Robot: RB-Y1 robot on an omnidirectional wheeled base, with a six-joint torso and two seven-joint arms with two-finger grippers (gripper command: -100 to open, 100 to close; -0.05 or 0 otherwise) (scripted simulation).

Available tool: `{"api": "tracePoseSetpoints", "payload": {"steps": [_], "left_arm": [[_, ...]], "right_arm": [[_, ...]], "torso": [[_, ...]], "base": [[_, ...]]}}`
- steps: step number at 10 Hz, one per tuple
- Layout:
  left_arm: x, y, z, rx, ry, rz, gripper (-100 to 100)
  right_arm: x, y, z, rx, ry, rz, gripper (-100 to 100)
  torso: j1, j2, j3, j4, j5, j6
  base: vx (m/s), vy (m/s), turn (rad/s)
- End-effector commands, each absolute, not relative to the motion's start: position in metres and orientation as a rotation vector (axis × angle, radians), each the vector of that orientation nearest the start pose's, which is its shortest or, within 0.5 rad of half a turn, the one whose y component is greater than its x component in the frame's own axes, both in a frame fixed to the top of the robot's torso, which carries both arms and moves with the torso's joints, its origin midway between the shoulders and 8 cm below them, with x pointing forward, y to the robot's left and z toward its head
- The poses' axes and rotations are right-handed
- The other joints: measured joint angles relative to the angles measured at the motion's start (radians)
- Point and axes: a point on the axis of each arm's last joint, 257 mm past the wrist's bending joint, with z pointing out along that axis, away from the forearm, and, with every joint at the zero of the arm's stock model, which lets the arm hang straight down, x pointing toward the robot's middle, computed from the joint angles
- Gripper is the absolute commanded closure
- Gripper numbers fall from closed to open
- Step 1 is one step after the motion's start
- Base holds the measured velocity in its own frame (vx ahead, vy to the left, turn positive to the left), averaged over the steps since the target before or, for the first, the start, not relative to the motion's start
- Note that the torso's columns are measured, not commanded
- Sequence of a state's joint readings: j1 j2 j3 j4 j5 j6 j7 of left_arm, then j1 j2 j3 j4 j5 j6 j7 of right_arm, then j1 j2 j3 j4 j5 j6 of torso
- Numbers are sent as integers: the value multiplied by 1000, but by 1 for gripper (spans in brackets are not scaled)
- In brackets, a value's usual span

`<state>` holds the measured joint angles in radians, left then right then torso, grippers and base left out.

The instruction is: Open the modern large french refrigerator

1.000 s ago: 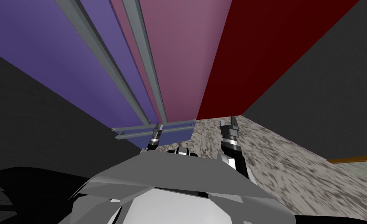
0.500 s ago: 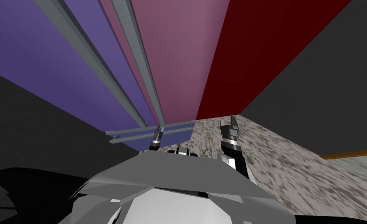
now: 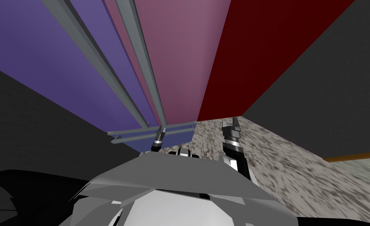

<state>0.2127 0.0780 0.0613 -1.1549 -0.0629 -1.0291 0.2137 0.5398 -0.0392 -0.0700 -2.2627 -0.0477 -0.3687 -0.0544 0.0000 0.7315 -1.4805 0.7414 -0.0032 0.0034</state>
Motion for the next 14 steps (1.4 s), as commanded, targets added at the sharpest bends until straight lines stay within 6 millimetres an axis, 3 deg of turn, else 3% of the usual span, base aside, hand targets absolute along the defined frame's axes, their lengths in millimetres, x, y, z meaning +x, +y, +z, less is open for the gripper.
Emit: {"api": "tracePoseSetpoints", "payload": {"steps": [1,2,3,5,6,7,14], "left_arm": [[416,290,-249,-925,865,-1413,-100],[407,288,-262,-943,879,-1404,-100],[402,287,-258,-926,864,-1412,100],[387,284,-266,-926,863,-1412,100],[393,288,-259,-915,854,-1415,100],[398,290,-257,-907,872,-1429,-100],[437,264,-247,-986,884,-1579,-100]], "right_arm": [[358,-316,-21,825,714,1251,0],[358,-316,-21,825,714,1251,0],[358,-316,-21,825,714,1250,0],[358,-316,-21,825,714,1250,0],[358,-316,-21,825,714,1250,0],[358,-316,-21,825,714,1250,0],[358,-316,-21,824,714,1250,0]], "torso": [[0,-2,-2,1,-1,0],[-1,-4,-3,1,-1,2],[-1,-2,-1,-2,1,0],[3,-8,-3,-9,6,2],[3,-9,-4,-11,7,2],[1,-4,-1,-8,5,-1],[-1,5,3,-4,3,-3]], "base": [[-14,-11,19],[-15,-3,14],[16,23,-19],[24,24,-11],[-5,4,-2],[-14,38,-64],[-45,112,-92]]}}
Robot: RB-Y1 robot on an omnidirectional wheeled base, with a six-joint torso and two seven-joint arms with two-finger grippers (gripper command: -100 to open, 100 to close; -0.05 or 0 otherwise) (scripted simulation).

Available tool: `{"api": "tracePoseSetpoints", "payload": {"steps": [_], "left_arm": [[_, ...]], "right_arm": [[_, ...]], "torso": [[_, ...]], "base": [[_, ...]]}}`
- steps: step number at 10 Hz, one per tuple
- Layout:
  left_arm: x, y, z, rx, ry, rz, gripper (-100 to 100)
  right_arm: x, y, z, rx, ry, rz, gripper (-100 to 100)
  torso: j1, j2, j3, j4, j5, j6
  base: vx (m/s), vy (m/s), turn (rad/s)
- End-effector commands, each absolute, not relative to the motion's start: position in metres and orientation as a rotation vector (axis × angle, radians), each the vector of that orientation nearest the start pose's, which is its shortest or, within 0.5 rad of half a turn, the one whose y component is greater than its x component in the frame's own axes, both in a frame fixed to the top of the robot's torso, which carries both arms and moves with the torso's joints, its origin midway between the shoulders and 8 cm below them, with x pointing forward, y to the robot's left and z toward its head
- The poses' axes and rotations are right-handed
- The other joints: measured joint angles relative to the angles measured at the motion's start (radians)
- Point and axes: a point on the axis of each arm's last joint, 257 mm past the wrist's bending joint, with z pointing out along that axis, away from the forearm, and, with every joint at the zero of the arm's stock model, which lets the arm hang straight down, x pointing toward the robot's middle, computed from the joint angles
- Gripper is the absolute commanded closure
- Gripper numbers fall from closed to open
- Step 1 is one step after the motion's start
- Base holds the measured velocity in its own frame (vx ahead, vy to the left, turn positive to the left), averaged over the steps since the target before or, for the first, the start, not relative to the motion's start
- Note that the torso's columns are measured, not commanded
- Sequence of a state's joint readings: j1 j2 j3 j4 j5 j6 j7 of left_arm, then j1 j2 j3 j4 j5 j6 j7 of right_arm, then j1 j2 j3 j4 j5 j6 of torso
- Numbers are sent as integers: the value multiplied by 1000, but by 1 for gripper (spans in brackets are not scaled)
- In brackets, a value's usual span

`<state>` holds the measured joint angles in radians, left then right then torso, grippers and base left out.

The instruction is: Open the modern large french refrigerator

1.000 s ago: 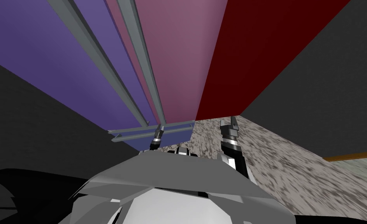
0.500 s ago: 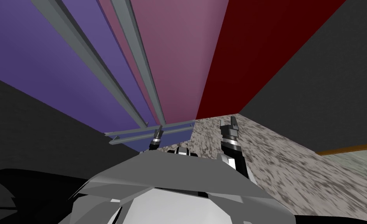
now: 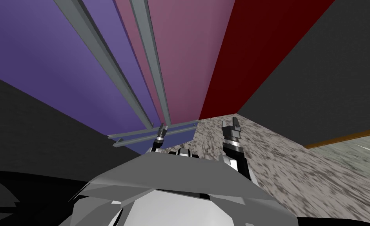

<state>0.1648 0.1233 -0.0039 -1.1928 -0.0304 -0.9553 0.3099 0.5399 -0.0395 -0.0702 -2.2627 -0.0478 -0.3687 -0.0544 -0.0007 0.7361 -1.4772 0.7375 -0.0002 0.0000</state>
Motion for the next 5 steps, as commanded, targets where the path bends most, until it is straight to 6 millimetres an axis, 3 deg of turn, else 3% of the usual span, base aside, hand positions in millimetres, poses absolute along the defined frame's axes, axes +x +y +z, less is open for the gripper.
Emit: {"api": "tracePoseSetpoints", "payload": {"steps": [1,4,5], "left_arm": [[442,261,-245,-996,892,-1600,-100],[457,248,-241,-1033,899,-1661,-100],[464,236,-239,-1065,886,-1702,-100]], "right_arm": [[358,-316,-21,824,714,1250,0],[358,-316,-21,824,714,1250,0],[358,-316,-21,824,714,1250,0]], "torso": [[1,0,0,0,0,0],[5,0,0,3,-1,-2],[6,0,0,4,-1,-3]], "base": [[-55,108,-87],[-81,122,-101],[-71,135,-114]]}}
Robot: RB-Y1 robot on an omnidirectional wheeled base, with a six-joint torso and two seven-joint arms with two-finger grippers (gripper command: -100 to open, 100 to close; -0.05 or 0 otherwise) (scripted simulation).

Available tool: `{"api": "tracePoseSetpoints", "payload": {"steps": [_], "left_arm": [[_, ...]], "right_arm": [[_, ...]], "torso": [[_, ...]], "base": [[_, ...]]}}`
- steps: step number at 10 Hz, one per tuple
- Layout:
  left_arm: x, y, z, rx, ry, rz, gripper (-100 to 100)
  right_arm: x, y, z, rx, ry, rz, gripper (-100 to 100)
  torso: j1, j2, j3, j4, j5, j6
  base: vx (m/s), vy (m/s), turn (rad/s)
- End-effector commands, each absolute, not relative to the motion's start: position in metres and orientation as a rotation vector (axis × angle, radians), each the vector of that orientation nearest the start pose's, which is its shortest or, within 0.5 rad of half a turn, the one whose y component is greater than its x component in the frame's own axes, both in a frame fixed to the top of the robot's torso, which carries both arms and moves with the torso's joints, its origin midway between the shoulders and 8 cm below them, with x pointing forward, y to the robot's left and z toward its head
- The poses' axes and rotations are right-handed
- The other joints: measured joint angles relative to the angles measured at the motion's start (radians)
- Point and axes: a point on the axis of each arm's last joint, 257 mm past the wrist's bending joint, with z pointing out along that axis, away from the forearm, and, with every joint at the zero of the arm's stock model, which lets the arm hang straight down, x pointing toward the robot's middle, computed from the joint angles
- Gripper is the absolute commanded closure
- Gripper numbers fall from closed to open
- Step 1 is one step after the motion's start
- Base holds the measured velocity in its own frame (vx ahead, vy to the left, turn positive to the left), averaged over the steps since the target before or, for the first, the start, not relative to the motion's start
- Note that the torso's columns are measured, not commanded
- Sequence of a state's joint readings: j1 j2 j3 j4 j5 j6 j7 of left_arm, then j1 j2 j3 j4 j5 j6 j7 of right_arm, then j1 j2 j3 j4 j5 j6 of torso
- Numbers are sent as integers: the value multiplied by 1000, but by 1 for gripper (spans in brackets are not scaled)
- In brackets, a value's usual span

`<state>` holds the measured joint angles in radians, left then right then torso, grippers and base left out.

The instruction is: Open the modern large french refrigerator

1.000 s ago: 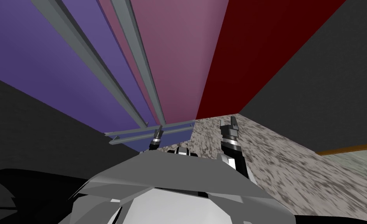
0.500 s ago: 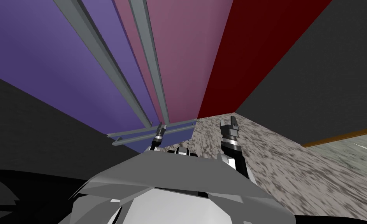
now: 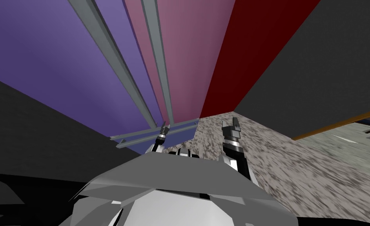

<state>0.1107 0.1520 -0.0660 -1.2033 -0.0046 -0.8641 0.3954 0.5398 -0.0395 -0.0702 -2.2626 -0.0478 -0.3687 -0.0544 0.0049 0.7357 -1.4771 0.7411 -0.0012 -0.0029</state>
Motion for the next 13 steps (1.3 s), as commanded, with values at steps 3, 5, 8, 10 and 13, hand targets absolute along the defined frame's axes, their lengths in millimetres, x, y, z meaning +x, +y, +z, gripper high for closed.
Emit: {"api": "tracePoseSetpoints", "payload": {"steps": [3,5,8,10,13], "left_arm": [[473,208,-235,-1131,834,-1777,-100],[476,189,-232,-1175,788,-1823,-100],[479,165,-227,-1227,723,-1874,-100],[488,164,-222,-1219,735,-1870,-100],[492,161,-224,-1231,744,-1865,-100]], "right_arm": [[358,-316,-21,825,714,1250,0],[358,-316,-21,825,714,1250,0],[358,-316,-21,825,714,1250,0],[358,-316,-21,825,714,1250,0],[358,-316,-21,825,714,1250,0]], "torso": [[-6,-1,-1,-1,0,3],[-9,-2,-1,-3,0,4],[-5,3,1,-3,1,3],[-5,3,1,-3,1,3],[-5,-5,-3,0,0,5]], "base": [[-45,104,-49],[-11,34,-37],[-4,18,-16],[7,3,11],[1,3,21]]}}
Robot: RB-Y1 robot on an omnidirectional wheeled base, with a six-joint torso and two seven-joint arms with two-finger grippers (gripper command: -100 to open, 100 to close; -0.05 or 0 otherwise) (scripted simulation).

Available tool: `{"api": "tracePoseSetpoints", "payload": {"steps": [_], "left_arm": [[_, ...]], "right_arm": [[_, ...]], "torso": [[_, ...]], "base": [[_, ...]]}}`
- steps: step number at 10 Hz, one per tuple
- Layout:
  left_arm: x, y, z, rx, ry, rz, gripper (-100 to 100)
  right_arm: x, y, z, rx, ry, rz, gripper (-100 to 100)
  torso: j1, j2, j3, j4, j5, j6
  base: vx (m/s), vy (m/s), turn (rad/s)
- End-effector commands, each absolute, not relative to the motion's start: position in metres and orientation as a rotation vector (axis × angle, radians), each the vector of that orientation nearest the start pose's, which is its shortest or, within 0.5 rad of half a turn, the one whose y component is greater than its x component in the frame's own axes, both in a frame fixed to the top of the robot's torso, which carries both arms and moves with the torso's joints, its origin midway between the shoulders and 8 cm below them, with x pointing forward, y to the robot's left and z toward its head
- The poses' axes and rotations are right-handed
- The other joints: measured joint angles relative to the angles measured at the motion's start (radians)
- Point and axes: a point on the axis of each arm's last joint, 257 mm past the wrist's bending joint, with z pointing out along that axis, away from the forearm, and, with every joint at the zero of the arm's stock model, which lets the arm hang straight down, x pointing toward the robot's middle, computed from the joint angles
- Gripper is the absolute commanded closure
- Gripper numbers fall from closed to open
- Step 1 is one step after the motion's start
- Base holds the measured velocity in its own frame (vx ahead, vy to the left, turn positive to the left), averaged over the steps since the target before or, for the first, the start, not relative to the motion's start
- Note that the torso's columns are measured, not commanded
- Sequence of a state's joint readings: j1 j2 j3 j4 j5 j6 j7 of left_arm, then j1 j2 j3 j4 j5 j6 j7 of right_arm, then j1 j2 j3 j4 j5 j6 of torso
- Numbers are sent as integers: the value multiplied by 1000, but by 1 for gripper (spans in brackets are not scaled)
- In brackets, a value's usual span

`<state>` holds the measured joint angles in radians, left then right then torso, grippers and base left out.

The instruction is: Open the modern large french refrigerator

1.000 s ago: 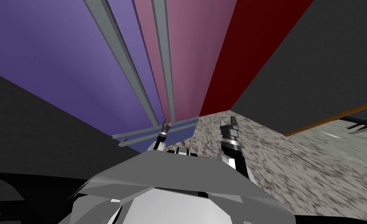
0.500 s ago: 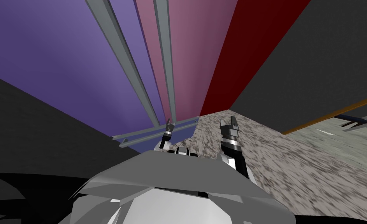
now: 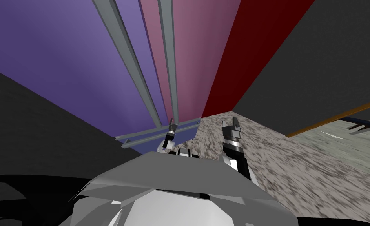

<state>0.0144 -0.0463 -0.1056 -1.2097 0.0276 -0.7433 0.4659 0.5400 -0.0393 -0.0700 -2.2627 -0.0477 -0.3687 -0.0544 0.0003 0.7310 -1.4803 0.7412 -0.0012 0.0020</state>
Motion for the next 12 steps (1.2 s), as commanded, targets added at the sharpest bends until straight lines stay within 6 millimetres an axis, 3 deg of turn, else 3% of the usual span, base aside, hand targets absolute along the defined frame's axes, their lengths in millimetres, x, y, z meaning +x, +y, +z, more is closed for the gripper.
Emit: {"api": "tracePoseSetpoints", "payload": {"steps": [1,3,4,7,12], "left_arm": [[484,166,-225,-1219,734,-1869,100],[485,167,-224,-1218,734,-1869,100],[485,177,-223,-1221,715,-1852,100],[484,206,-222,-1235,669,-1795,100],[480,254,-219,-1254,595,-1701,100]], "right_arm": [[358,-316,-21,825,714,1250,0],[358,-316,-21,825,714,1250,0],[358,-316,-21,825,714,1250,0],[358,-316,-21,825,713,1251,0],[358,-316,-21,825,713,1251,0]], "torso": [[0,1,0,-2,1,-1],[-1,4,3,-5,2,-1],[0,5,3,-4,2,-2],[-15,10,6,-4,-2,2],[-7,0,0,-1,-1,6]], "base": [[-3,-1,-40],[0,-1,-17],[-43,-121,131],[-59,-314,203],[-79,-330,175]]}}
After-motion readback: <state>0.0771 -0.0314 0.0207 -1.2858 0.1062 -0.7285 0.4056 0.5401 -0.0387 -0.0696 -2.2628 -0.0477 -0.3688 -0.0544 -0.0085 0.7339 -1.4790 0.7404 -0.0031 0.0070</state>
